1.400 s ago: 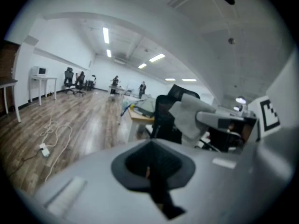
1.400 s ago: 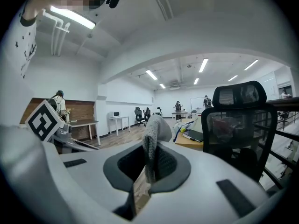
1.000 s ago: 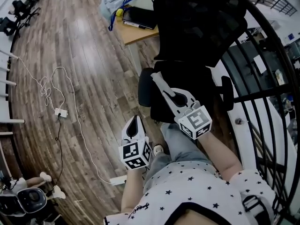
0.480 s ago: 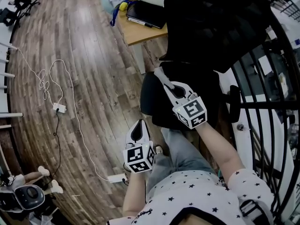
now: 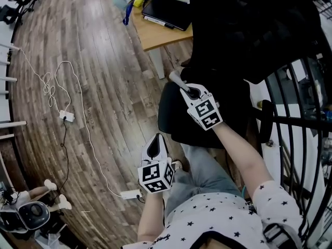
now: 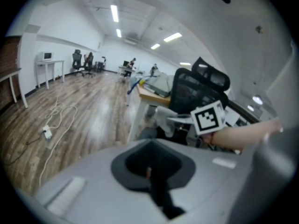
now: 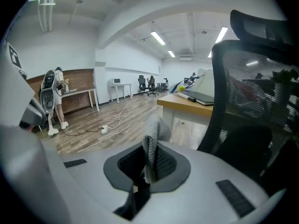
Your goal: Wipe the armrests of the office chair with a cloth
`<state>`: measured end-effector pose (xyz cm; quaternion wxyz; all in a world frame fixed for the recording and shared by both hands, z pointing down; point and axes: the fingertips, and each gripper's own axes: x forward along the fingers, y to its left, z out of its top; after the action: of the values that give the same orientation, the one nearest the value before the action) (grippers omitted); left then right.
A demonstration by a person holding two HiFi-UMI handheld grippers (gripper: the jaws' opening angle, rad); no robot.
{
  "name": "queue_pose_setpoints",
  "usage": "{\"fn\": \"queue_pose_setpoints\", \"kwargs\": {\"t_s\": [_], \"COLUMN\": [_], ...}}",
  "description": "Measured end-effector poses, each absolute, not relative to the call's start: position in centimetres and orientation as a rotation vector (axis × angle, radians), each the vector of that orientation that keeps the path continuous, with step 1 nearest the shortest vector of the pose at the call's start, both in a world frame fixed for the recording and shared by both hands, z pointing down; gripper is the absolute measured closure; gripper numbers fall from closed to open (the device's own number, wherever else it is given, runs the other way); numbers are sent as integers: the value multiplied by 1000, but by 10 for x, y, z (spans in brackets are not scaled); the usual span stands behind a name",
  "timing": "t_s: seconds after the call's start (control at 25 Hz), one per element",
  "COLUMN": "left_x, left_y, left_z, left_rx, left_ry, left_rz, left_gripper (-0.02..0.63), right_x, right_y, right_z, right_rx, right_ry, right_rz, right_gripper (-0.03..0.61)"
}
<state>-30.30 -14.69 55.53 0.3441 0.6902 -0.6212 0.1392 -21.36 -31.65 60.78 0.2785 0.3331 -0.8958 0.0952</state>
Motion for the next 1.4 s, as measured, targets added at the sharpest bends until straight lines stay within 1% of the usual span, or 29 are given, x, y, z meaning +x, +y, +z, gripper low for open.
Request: {"fn": "queue_pose_setpoints", "kwargs": {"t_s": [0.56,0.76,0.92,1.4], "left_x": [-300,-303,-306,-305], "left_y": [-160,-157,-153,-141], "left_z": [575,578,579,578], "left_rx": [1745,1732,1718,1695], "left_ry": [-1582,-1584,-1592,-1610], "left_rz": [378,380,375,373], "left_gripper": [606,606,606,606], "right_x": [-232,-235,-237,-238], "right_y": [-347,-342,-339,-339], "right_z": [679,697,702,703], "right_rx": [719,697,677,727], "right_ry": [-2245,-2207,-2195,-2131], "right_rz": [157,193,164,240], "right_gripper": [553,552,553,554]}}
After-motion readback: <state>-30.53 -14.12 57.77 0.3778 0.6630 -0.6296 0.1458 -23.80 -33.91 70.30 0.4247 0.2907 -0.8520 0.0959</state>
